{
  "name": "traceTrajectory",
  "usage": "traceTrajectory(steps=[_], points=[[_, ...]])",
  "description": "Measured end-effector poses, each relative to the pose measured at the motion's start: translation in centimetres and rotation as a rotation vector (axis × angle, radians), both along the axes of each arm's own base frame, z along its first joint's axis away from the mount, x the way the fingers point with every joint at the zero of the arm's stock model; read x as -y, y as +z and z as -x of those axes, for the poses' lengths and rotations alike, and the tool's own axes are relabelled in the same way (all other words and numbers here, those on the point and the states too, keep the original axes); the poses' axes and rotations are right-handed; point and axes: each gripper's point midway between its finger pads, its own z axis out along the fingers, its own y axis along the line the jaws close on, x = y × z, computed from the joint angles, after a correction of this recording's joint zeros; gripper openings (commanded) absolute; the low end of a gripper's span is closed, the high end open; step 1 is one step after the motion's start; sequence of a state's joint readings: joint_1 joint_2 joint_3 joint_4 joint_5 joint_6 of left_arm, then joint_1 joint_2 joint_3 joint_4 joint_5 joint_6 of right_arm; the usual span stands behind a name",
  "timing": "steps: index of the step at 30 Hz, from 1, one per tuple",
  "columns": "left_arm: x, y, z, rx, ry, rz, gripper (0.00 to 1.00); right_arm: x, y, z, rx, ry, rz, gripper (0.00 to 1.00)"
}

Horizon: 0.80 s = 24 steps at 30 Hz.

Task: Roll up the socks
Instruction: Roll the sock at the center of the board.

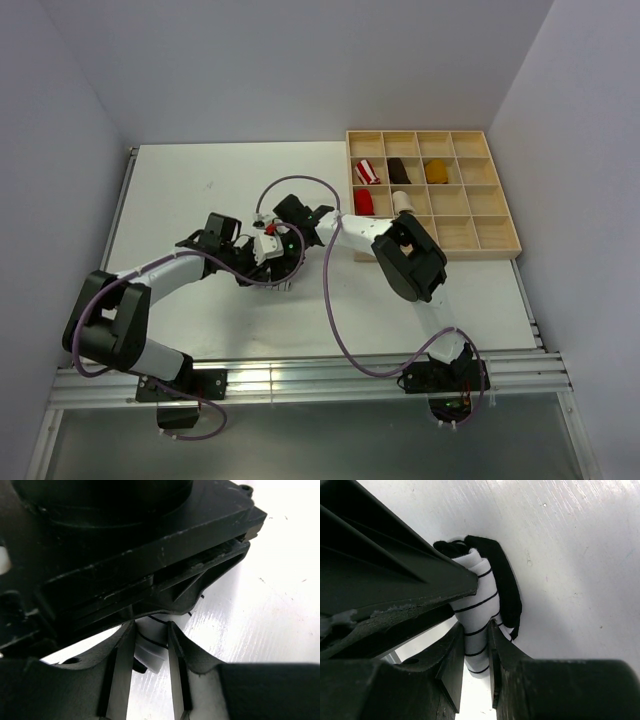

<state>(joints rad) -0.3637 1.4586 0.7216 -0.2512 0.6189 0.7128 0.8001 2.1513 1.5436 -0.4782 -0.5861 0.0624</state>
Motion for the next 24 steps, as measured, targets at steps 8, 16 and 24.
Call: traceTrajectory(steps=[8,16,24], points=[[-0.09,-0.42,-0.10,-0.032,0.024,0.011,0.24,-0.08,-0.06,-0.04,-0.005,-0.008,-0.009,0.22],[-0.40,-0.87,-0.34,-0.099,0.049,0.050,0.07,-0.13,-0.04,-0.14,0.000,-0.044,-0.027,0.32],[-0.57,-1.06,-0.71,-0.190,0.079,0.084,0.00,0.17,0.15,-0.66,0.000,-0.140,-0.067,0.39]])
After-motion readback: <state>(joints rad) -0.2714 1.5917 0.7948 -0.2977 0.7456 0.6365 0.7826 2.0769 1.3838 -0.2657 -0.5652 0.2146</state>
